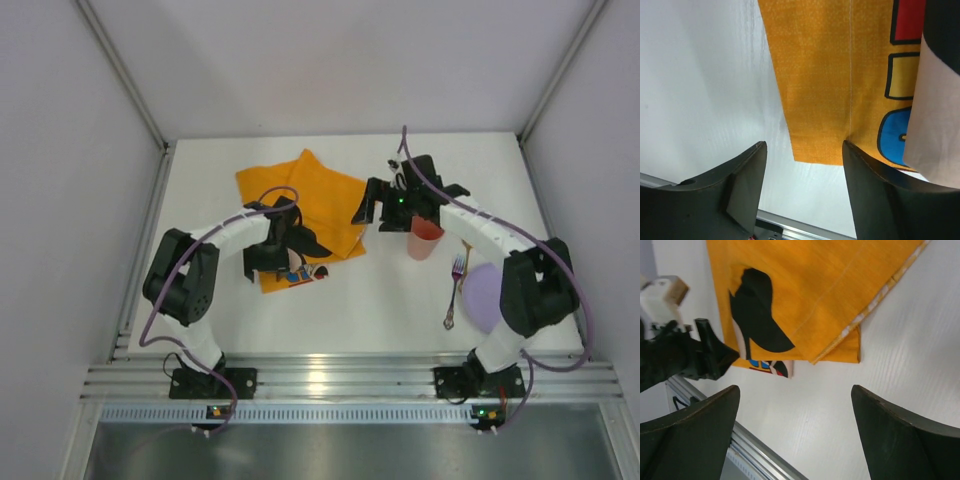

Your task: Set the dinner table for one person

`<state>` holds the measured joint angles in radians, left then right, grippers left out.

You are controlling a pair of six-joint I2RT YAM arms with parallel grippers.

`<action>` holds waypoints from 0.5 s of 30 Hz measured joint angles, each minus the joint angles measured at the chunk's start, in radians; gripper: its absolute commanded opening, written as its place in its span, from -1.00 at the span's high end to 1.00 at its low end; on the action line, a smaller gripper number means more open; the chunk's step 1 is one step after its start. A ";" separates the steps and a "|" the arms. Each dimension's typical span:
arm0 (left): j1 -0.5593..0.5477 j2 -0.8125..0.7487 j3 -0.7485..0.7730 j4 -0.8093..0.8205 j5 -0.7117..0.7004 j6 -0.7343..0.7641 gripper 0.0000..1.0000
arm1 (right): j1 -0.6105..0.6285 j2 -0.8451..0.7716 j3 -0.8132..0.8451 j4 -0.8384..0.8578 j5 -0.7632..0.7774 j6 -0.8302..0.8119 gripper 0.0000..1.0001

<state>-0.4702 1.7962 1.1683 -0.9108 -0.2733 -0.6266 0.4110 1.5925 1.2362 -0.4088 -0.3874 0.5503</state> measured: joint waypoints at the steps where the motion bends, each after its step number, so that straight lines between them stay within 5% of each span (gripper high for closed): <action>1: -0.002 -0.006 0.002 -0.010 0.000 -0.003 -0.36 | 0.004 0.040 0.000 -0.010 -0.005 -0.001 -0.88; 15: 0.153 -0.117 0.018 -0.038 -0.007 -0.004 -0.22 | 0.084 0.293 0.111 -0.058 0.053 -0.018 -0.82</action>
<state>-0.3176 1.6794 1.1862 -0.9485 -0.2802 -0.6308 0.4950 1.8854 1.3468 -0.4671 -0.3340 0.5320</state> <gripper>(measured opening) 0.618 0.919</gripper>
